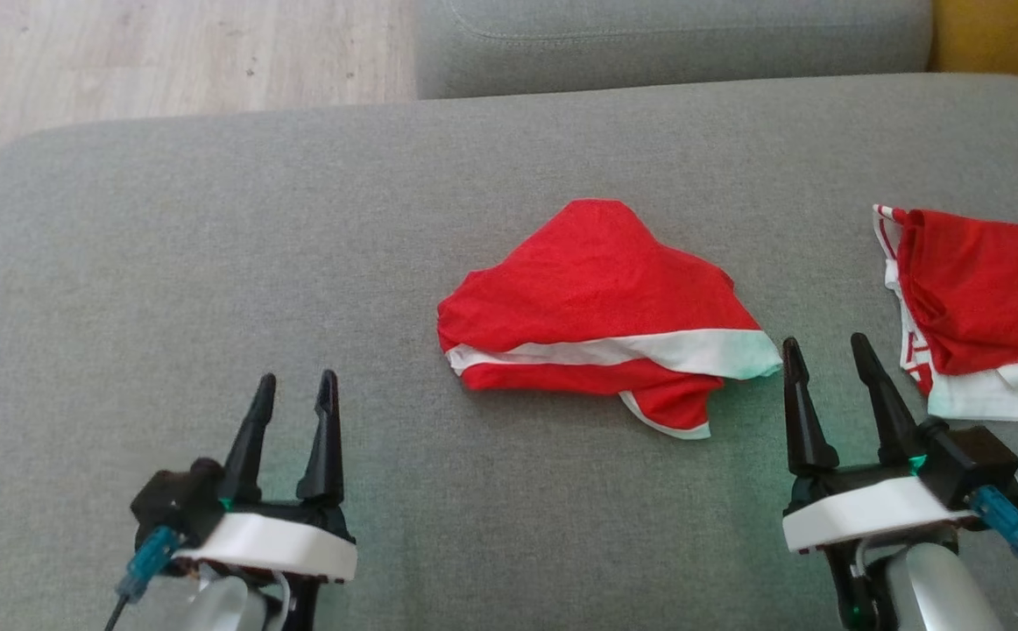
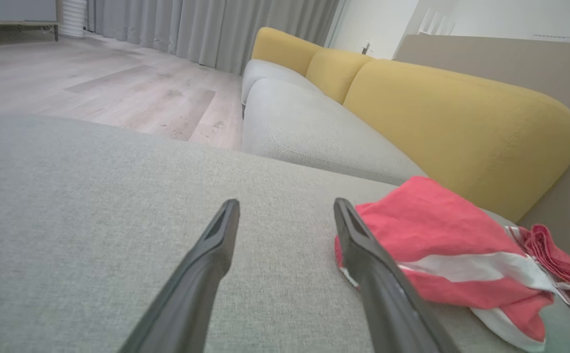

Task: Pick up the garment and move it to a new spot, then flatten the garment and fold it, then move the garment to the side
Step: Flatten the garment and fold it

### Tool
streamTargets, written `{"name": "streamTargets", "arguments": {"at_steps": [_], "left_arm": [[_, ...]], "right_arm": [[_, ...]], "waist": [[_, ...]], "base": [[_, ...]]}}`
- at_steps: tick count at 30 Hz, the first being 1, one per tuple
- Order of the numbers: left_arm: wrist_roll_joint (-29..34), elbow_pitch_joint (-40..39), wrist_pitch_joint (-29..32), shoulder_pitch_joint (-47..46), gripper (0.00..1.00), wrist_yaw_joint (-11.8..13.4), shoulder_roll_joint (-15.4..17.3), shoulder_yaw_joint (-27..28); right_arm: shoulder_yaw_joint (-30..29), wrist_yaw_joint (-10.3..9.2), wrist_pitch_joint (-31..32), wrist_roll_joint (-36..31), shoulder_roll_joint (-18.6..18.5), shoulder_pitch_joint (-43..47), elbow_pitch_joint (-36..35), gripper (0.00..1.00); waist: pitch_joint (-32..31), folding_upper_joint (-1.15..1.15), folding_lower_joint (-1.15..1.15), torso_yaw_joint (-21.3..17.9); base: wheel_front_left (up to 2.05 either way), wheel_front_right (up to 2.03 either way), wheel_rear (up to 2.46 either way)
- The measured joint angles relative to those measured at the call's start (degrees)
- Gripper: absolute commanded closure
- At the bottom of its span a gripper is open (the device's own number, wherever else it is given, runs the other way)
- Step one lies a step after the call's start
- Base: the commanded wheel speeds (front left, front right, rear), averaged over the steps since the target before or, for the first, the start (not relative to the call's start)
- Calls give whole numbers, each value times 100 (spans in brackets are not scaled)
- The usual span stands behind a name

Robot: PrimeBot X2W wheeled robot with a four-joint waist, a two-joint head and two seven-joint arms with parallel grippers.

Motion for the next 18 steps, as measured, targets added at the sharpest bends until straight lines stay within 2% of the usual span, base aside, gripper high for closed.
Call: {"name": "streamTargets", "arguments": {"at_steps": [8, 12, 18], "left_arm": [[-66, 709, 147, -517, 0, -203, -158, -297], [-420, 1084, 425, -959, 0, -257, -270, -432], [-851, 1403, 877, -1360, 0, -261, -315, -975]], "right_arm": [[64, 0, 0, 1, 1, -24, -3, 0], [116, 0, 0, 1, 1, -134, -4, 0], [136, 0, 0, 0, 1, -284, -10, 0]], "waist": [[219, 0, 1, -118], [357, 0, 1, -215], [537, 0, 1, -385]], "base": [[0, 0, 0], [0, 0, 0], [0, 0, 0]]}}
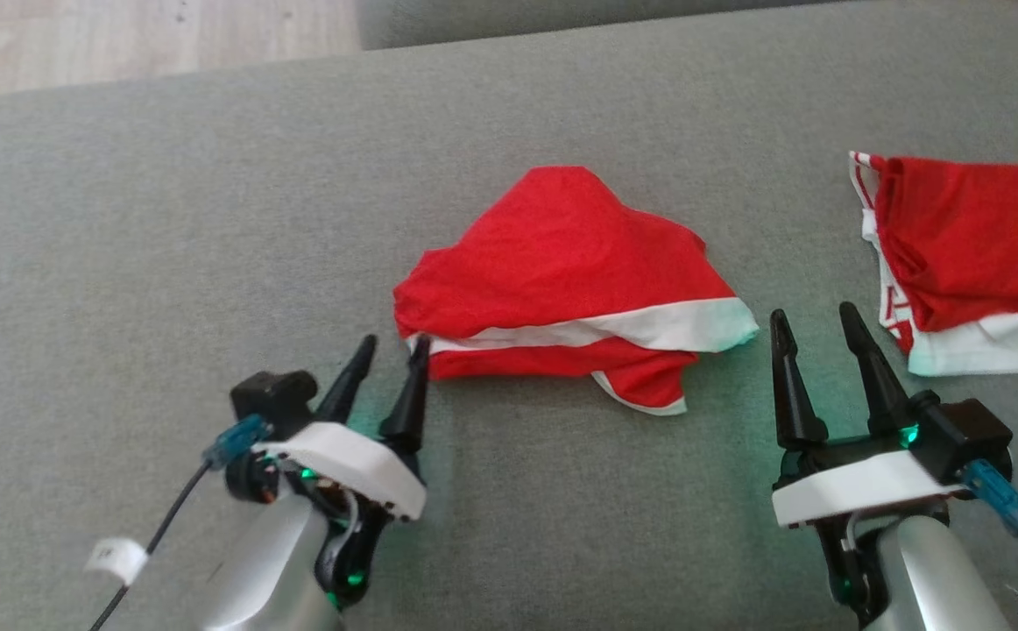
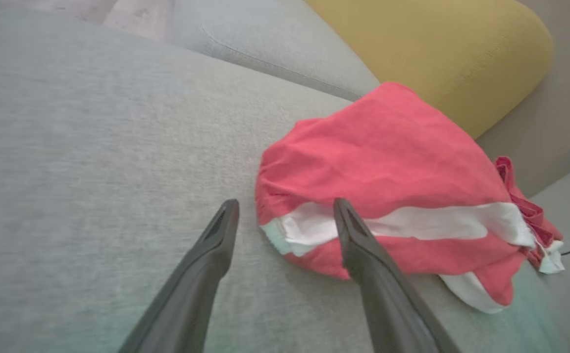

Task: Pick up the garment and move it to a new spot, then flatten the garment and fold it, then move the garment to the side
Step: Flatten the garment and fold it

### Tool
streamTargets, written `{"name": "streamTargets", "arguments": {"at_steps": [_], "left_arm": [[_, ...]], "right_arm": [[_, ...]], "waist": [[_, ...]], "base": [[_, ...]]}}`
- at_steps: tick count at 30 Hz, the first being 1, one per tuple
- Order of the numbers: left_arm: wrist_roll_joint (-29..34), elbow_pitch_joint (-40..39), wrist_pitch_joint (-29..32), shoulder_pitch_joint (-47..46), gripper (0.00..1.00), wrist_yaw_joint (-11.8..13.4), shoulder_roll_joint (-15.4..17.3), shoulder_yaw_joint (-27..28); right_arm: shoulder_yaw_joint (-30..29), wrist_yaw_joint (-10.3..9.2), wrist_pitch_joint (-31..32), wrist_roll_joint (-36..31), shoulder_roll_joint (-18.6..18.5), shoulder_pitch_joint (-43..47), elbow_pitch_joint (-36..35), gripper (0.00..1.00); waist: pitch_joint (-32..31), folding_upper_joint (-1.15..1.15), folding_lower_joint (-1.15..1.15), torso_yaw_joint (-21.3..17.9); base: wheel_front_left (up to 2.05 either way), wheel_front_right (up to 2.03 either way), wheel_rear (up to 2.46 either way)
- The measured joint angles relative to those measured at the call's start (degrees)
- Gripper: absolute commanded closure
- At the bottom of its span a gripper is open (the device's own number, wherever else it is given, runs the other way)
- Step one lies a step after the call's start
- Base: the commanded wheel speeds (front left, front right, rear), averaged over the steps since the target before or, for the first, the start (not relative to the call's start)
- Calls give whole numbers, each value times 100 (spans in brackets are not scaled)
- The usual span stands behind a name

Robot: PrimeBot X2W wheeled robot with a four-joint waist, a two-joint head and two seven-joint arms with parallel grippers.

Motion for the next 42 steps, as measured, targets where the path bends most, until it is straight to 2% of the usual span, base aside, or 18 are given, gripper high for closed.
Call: {"name": "streamTargets", "arguments": {"at_steps": [7, 21, 22, 23, 24, 26, 27, 36, 42], "left_arm": [[-416, 90, 60, -167, 0, -1, 78, -505], [-716, 517, -55, -495, 0, -1, 143, -780], [-754, 525, -63, -508, 11, 0, 148, -811], [-771, 541, -81, -517, 28, 0, 156, -842], [-793, 556, -111, -519, 40, 0, 158, -861], [-823, 583, -134, -525, 90, 0, 162, -891], [-842, 597, -162, -534, 100, 0, 167, -917], [-928, 623, -472, -606, 100, -1, 246, -1181], [-951, 615, -709, -583, 100, -1, 328, -1184]], "right_arm": [[-4, 0, 0, 1, 0, -46, -3, 0], [1, 0, 0, -1, 0, -93, -8, 0], [2, 0, 0, -2, 0, -93, 0, 0], [2, 0, 0, -1, 0, -93, 4, 0], [2, 0, 0, -2, 0, -93, 7, 0], [1, 0, 0, -2, 0, -93, 8, 0], [1, 0, 0, -2, 0, -93, 8, 0], [8, 0, 0, -49, 0, -92, 92, 0], [-37, 0, 1, -218, 0, -93, 831, 0]], "waist": [[148, 0, 0, -158], [202, 0, 0, -187], [201, 0, 0, -186], [202, 0, 0, -186], [202, 0, -1, -186], [201, 0, 0, -181], [200, 0, -1, -178], [128, 0, 0, -138], [-2, 0, -1, -49]], "base": [[0, 0, 0], [0, 0, 0], [0, 0, 0], [0, 0, 0], [0, 0, 0], [0, 0, 0], [0, 0, 0], [0, 0, 0], [0, 0, 0]]}}
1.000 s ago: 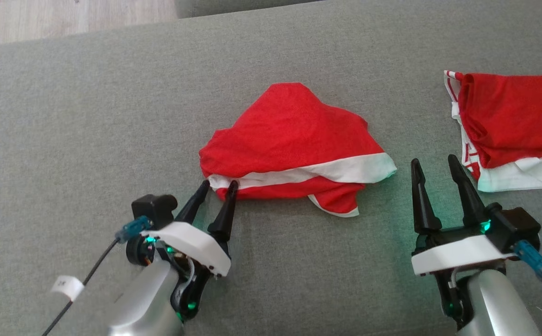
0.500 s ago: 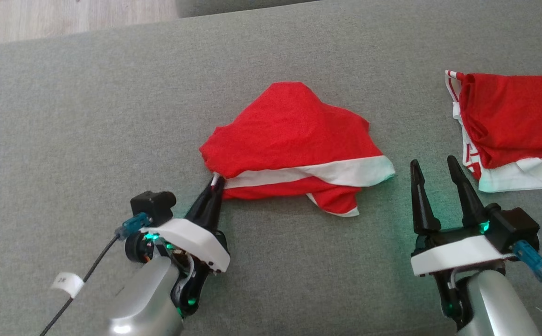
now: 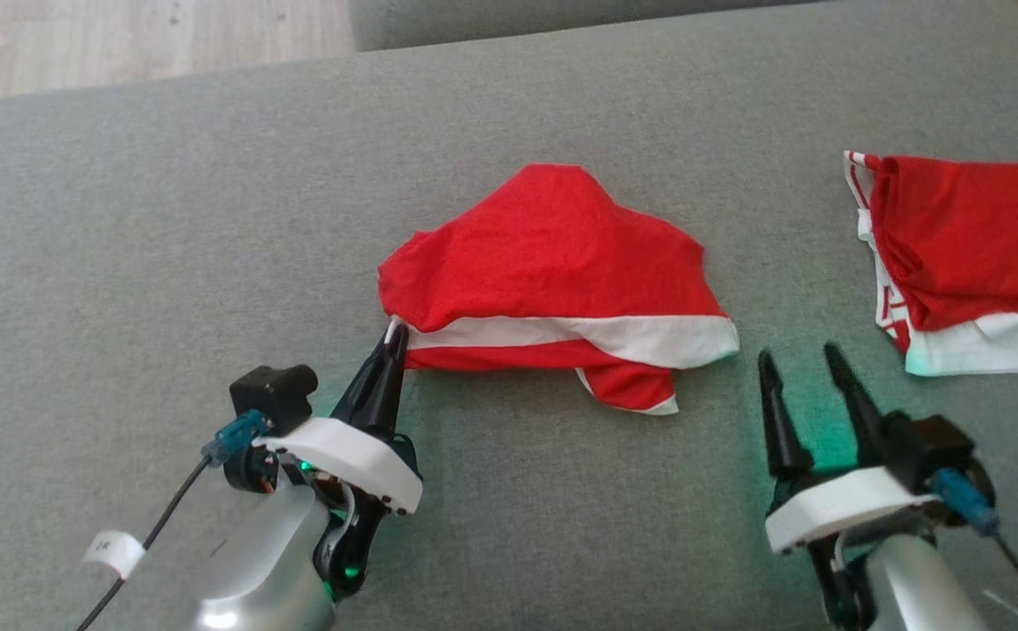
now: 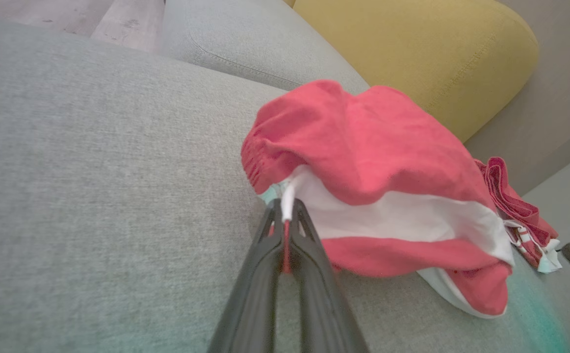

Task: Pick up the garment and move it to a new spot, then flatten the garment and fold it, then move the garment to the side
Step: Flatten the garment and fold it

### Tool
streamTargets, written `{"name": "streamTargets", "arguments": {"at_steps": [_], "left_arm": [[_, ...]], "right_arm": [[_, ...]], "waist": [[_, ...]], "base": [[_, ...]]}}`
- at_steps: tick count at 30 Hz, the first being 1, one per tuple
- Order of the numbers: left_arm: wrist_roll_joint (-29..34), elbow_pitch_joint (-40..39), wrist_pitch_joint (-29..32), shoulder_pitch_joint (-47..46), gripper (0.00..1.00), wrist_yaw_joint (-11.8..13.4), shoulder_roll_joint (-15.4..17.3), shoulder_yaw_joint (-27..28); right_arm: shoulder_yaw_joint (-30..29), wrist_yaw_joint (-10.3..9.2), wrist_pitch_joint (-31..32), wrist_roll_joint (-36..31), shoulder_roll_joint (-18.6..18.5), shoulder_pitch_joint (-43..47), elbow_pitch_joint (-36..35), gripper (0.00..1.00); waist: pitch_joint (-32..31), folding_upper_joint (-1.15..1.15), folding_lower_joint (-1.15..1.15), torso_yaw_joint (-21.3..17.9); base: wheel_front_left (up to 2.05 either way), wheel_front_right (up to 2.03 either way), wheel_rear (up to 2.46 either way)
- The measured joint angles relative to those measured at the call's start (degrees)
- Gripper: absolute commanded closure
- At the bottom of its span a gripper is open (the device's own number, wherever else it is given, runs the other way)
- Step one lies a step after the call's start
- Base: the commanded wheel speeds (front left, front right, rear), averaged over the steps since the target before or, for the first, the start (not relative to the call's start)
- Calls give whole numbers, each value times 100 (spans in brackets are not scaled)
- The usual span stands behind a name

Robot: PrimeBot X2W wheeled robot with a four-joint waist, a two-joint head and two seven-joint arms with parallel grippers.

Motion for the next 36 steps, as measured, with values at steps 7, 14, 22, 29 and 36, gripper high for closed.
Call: {"name": "streamTargets", "arguments": {"at_steps": [7, 14, 22, 29, 36], "left_arm": [[37, -83, -79, 154, 100, 4, -1, 40], [51, -164, -103, 183, 100, 7, -13, 34], [101, -168, -107, 164, 100, 9, -21, 25], [101, -157, -108, 143, 100, 9, -24, 3], [155, -99, -109, 108, 100, 12, -13, 10]], "right_arm": [[124, 0, 134, -12, -1, -382, 808, 0], [283, 0, 272, 231, -3, -875, 1396, 0], [541, 0, 388, 335, -15, -1272, 1989, 0], [703, 0, 375, 427, -21, -1528, 2274, 100], [793, 0, 291, 431, -18, -1591, 2453, 100]], "waist": [[-79, 0, 0, 165], [4, 0, 0, 254], [108, 0, 0, 320], [147, 0, 0, 328], [100, 0, 0, 301]], "base": [[0, 0, 0], [0, 0, 0], [0, 0, 0], [0, 0, 0], [0, 0, 0]]}}
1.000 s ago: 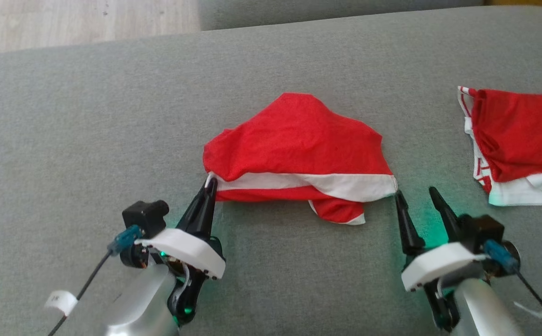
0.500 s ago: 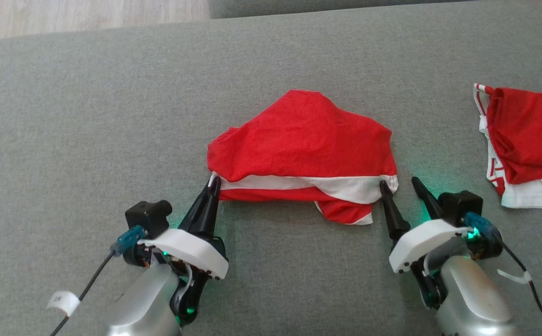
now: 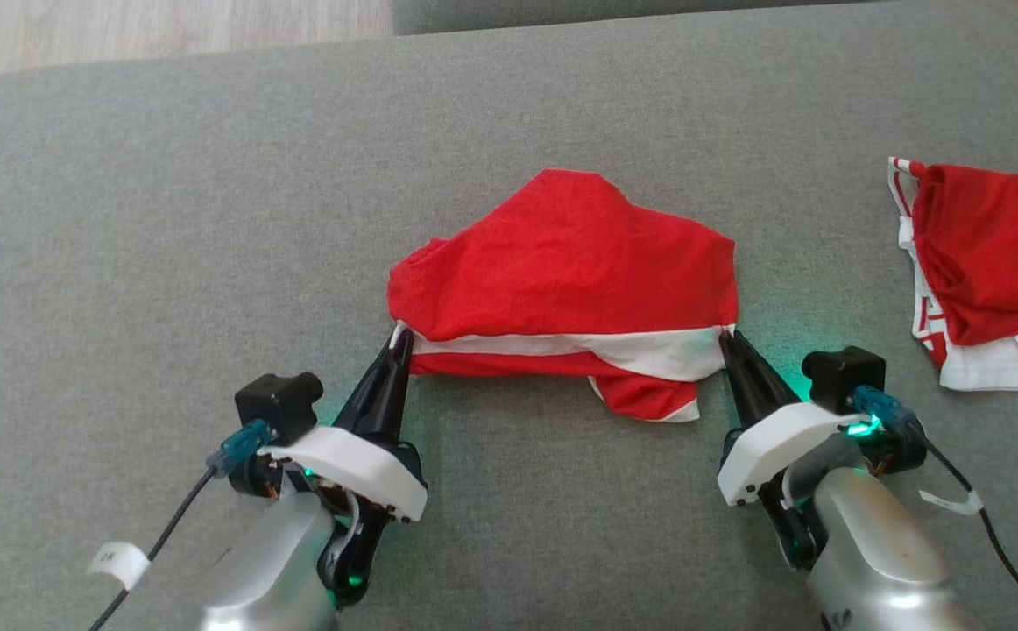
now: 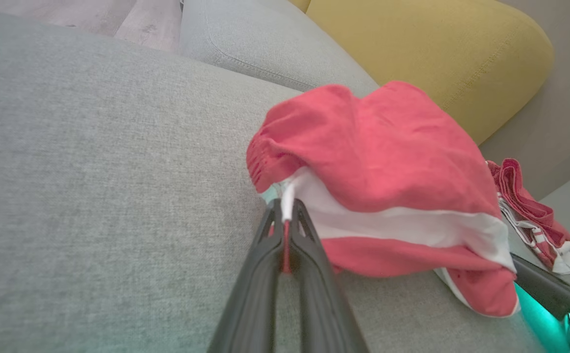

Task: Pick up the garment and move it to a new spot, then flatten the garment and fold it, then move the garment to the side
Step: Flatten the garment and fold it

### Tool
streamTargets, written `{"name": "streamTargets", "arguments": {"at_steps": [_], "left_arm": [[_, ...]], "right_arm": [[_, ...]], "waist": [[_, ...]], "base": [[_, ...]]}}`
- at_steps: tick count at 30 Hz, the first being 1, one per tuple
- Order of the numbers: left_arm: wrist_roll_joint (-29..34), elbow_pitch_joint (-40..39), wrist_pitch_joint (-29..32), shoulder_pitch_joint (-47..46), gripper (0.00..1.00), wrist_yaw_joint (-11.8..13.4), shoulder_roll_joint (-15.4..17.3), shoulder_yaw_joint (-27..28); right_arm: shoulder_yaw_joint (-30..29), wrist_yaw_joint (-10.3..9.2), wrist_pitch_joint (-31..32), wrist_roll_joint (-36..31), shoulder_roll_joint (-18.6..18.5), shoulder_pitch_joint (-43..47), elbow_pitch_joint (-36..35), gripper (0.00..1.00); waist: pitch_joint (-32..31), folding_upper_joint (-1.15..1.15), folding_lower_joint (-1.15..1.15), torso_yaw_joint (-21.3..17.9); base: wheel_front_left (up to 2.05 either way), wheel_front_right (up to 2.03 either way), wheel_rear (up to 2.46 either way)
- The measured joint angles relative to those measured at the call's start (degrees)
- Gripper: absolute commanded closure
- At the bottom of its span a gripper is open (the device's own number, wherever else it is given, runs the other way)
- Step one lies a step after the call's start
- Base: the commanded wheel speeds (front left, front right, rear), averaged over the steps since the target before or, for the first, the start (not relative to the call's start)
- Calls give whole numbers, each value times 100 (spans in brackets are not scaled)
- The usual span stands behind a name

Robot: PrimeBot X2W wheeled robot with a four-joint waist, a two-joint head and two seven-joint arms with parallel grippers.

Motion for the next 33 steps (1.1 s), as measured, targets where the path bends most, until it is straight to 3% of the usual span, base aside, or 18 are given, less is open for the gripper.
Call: {"name": "streamTargets", "arguments": {"at_steps": [7, 15, 23, 30, 33], "left_arm": [[92, -24, -44, 1, 100, 33, 49, 62], [464, -566, -48, -152, 100, 151, 458, 120], [843, -1683, 81, -1067, 100, 258, 949, 188], [915, -2800, 211, -1656, 100, 503, 1209, 514], [971, -3376, 280, -1764, 100, 687, 1363, 693]], "right_arm": [[-4, 0, -80, 131, -73, 23, -167, 100], [245, 0, 143, 497, -527, -42, -1477, 100], [388, 0, 857, 661, -1042, -829, -3085, 100], [357, 0, 1152, 711, -1083, -1345, -3945, 100], [84, 0, 1306, 681, -1033, -1357, -4397, 100]], "waist": [[-142, 0, 0, -36], [-430, 0, 0, -157], [-822, 0, -1, -222], [-1162, 0, -1, -236], [-1251, 0, -1, -232]], "base": [[0, 0, 0], [0, 0, 0], [0, 0, 0], [0, 0, 0], [0, 0, 0]]}}
